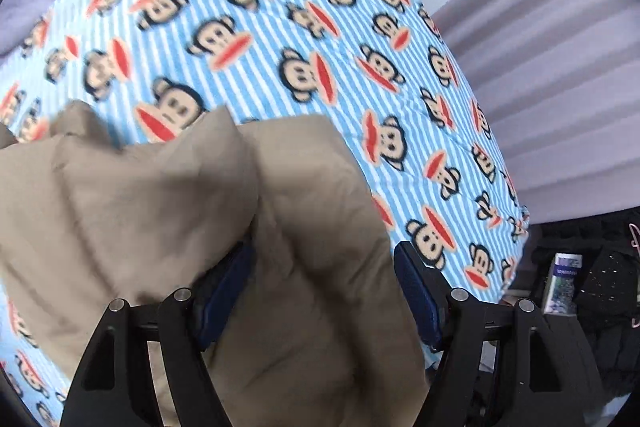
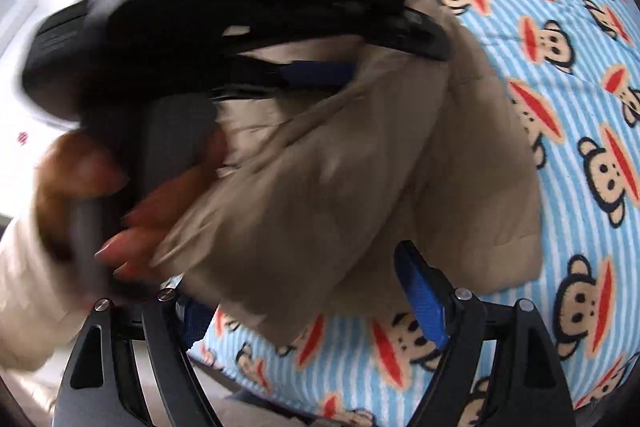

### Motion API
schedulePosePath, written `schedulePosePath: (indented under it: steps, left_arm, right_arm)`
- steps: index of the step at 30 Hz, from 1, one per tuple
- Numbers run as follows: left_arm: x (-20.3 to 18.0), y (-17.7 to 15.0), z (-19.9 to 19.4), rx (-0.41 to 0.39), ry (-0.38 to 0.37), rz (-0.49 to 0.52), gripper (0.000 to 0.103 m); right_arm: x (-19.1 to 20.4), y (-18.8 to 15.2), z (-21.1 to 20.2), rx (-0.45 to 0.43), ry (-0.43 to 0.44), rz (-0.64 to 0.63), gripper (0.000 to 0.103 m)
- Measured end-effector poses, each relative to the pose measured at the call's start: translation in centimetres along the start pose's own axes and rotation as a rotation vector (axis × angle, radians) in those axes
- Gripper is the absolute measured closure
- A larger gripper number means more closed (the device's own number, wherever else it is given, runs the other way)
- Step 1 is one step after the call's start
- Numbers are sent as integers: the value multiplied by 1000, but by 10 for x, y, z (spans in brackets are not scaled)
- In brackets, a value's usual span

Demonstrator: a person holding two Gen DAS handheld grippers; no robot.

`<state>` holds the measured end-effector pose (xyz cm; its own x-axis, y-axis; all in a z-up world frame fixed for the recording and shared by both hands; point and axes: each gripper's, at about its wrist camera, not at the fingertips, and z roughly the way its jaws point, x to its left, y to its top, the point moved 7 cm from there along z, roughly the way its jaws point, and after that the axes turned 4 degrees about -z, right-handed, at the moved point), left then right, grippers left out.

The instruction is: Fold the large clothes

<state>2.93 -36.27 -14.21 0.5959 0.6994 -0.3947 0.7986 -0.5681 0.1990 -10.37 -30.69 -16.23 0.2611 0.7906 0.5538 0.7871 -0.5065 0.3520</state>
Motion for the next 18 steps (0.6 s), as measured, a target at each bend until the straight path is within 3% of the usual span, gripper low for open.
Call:
schedulePosePath:
  steps: [1, 2, 8, 10, 13, 18]
  left_arm:
    - [5, 1, -11, -33, 18, 4, 29]
    - [14, 2, -23, -68, 38, 0, 29]
    - [103, 4, -81, -274, 240, -101, 29]
    - [139, 1, -76, -257, 308, -157, 29]
    - [163, 2, -50, -198, 278, -238, 29]
    - [125, 21, -8, -178, 322, -112, 29]
  right_arm:
    - [-5, 1, 4, 14, -22, -4, 78]
    - [-11, 1, 5, 19, -65, -6, 81]
    - [-31, -3, 6, 27, -91, 1, 81]
    - [-32, -3, 1, 23, -101, -12, 81]
    - [-29, -1, -4, 8, -149, -58, 81]
    - [-49, -8, -11, 13, -211, -41, 81]
